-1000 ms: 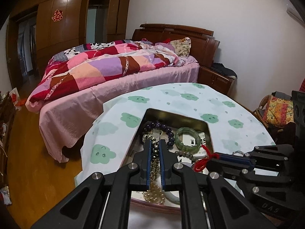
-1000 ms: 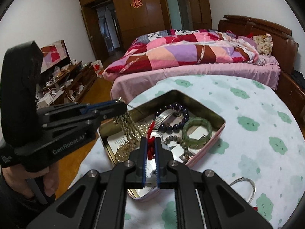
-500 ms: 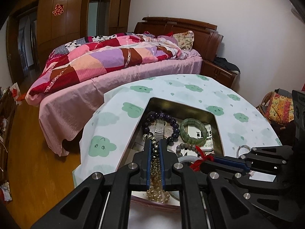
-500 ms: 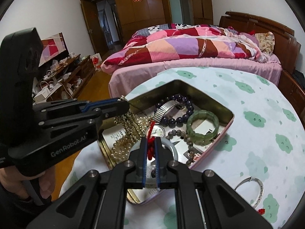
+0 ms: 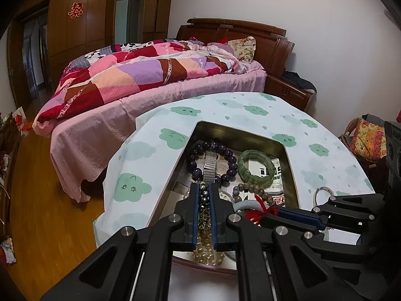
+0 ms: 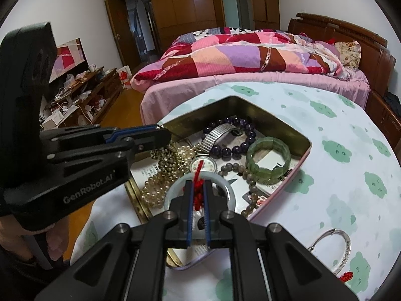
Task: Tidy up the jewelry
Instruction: 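Carry the gold bead chain and red knot over the tin with both grippers, then open both grippers to drop the red knot and gold chain into the tin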
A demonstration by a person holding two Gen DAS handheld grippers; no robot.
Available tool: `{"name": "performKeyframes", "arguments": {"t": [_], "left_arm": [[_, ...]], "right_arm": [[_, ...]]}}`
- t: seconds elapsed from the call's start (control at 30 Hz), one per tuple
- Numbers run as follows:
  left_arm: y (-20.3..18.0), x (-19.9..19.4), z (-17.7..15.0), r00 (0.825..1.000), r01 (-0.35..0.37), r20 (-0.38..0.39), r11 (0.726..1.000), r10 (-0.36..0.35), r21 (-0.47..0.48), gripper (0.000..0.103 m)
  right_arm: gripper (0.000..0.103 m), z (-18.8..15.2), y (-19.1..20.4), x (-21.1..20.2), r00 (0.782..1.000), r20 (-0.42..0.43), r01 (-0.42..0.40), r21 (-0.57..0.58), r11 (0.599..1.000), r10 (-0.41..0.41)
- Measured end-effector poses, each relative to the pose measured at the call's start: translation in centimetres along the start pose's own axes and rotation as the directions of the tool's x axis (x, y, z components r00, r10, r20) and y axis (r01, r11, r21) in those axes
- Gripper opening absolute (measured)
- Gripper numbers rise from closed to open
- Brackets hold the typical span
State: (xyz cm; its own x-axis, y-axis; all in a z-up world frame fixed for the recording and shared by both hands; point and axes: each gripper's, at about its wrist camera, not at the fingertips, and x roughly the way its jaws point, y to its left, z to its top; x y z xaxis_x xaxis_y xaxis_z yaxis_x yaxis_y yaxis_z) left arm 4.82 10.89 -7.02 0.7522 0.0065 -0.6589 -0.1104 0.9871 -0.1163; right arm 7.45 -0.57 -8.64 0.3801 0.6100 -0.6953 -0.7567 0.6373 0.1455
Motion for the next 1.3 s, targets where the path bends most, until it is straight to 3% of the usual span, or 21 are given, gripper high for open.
{"name": "performKeyframes", "arguments": {"t": [0.57, 0.63, 0.7, 0.73, 0.77, 0.8, 0.9, 0.93, 1.17, 1.3], "left_arm": [[-0.2, 0.1, -0.2, 1.0, 0.002, -0.002, 1.0, -0.002, 0.004, 0.007], [-0.2, 0.0, -0.2, 1.0, 0.001, 0.005, 1.0, -0.001, 0.002, 0.008], [-0.3, -0.1, -0.1, 1.0, -0.001, 0.008, 1.0, 0.001, 0.003, 0.008], [-0.3, -0.2, -0.1, 1.0, 0.0, 0.01, 1.0, 0.0, 0.004, 0.008], [-0.3, -0.3, 0.0, 1.0, -0.001, 0.012, 1.0, 0.001, 0.003, 0.01], [-0.3, -0.3, 0.0, 1.0, -0.003, 0.011, 1.0, 0.003, 0.001, 0.018], [-0.3, -0.7, 0.2, 0.999, -0.035, 0.031, 0.999, 0.035, -0.007, 0.065], [-0.3, -1.0, 0.2, 0.998, -0.044, 0.05, 0.999, 0.044, -0.012, 0.07], [0.0, -2.0, 0.8, 0.997, -0.025, 0.076, 0.999, 0.027, -0.027, 0.07], [0.0, -2.3, 0.8, 0.996, -0.035, 0.083, 0.998, 0.039, -0.05, 0.07]], "right_arm": [[0.015, -0.2, 0.1, 0.3, 1.0, -0.002, 0.015, -0.013, 1.0, -0.015], [0.035, -0.2, 0.0, 0.2, 1.0, 0.0, 0.021, -0.009, 1.0, -0.021], [0.047, -0.2, -0.2, 0.0, 0.999, 0.009, 0.031, -0.005, 1.0, -0.03], [0.048, -0.2, -0.2, -0.1, 0.999, 0.012, 0.03, -0.004, 1.0, -0.03], [0.048, -0.2, -0.3, -0.1, 0.999, 0.013, 0.03, -0.002, 1.0, -0.03], [0.048, -0.2, -0.3, -0.2, 0.999, 0.014, 0.032, -0.001, 0.999, -0.032], [0.059, -0.2, -0.5, -0.4, 0.999, 0.019, 0.044, -0.002, 0.999, -0.044], [0.063, -0.3, -0.5, -0.6, 0.999, 0.022, 0.049, -0.003, 0.999, -0.049], [0.064, -0.9, -1.5, -2.9, 0.995, 0.055, 0.088, 0.002, 0.996, -0.088], [0.065, -2.7, -4.5, -5.8, 0.987, 0.076, 0.14, 0.07, 0.988, -0.145]]}}
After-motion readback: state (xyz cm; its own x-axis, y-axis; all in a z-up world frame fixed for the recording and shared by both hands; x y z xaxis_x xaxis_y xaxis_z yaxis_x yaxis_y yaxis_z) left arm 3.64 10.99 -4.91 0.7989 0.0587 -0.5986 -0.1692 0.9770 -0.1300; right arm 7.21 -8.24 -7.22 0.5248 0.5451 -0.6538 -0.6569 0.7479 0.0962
